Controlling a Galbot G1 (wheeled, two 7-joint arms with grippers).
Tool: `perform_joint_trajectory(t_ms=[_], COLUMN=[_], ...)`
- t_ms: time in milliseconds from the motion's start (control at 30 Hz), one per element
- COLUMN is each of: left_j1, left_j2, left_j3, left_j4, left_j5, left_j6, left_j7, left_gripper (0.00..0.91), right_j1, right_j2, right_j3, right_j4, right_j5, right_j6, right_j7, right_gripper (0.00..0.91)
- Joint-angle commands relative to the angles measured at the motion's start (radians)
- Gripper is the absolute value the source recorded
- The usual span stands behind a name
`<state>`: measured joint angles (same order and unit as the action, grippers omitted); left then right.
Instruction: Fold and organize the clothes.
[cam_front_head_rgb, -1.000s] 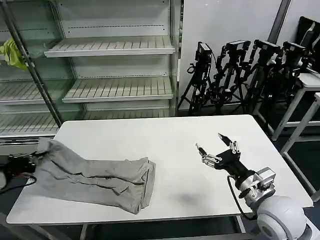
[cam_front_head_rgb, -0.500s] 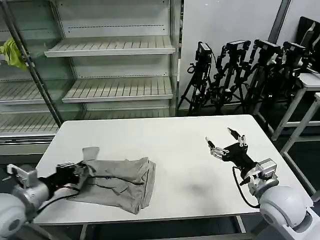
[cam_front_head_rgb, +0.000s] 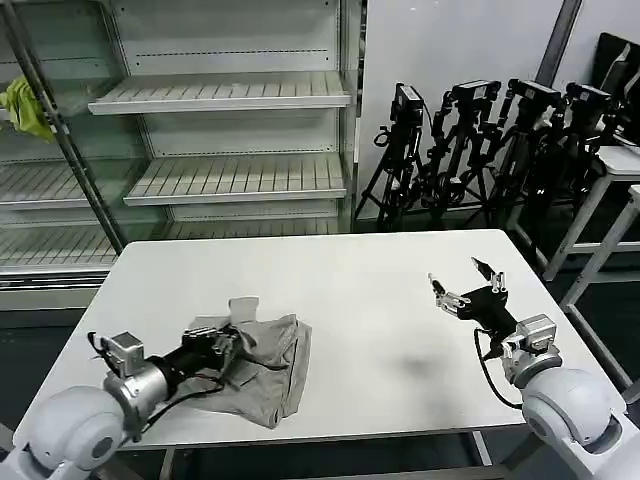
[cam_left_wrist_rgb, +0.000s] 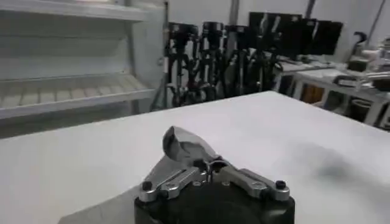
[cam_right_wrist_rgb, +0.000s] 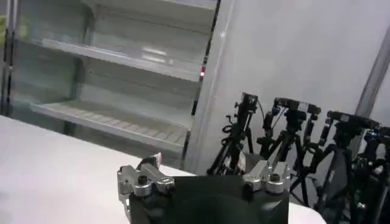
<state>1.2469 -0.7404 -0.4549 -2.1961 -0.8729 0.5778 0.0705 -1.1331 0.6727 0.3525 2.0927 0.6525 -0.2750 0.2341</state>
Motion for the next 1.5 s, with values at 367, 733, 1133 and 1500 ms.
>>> perform_joint_trajectory(t_ms=[367,733,1133,1500], left_j1=[-0.040,-0.075,-0.058,0.041], left_j2=[-0.032,-0.058,-0.037,-0.004], left_j3=[0.125,0.164,0.133,-0.042], left_j4=[-0.025,0.018,-0.026,-0.072], left_j5=[0.063,0.092,0.108,0.100], left_j6=[-0.001,-0.001,-0.003,-0.005], left_j7=[0.017,0.014,0.011,0.009], left_gripper=[0.050,0.343,0.907,0.907], right_j1=[-0.040,-0.094,-0.133,-0.144], right_j2=[0.024,0.038,0.053,0.066], right_j3=[0.027,0.070,0.105,0.112], right_j4=[-0.015,0.000,0.027,0.038], right_j5=[-0.024,-0.044,-0.053,-0.060], right_j6=[0.008,0.011,0.010,0.012], right_j7=[0.002,-0.006,-0.008,-0.013], right_gripper=[0.907,0.907,0.907,0.907])
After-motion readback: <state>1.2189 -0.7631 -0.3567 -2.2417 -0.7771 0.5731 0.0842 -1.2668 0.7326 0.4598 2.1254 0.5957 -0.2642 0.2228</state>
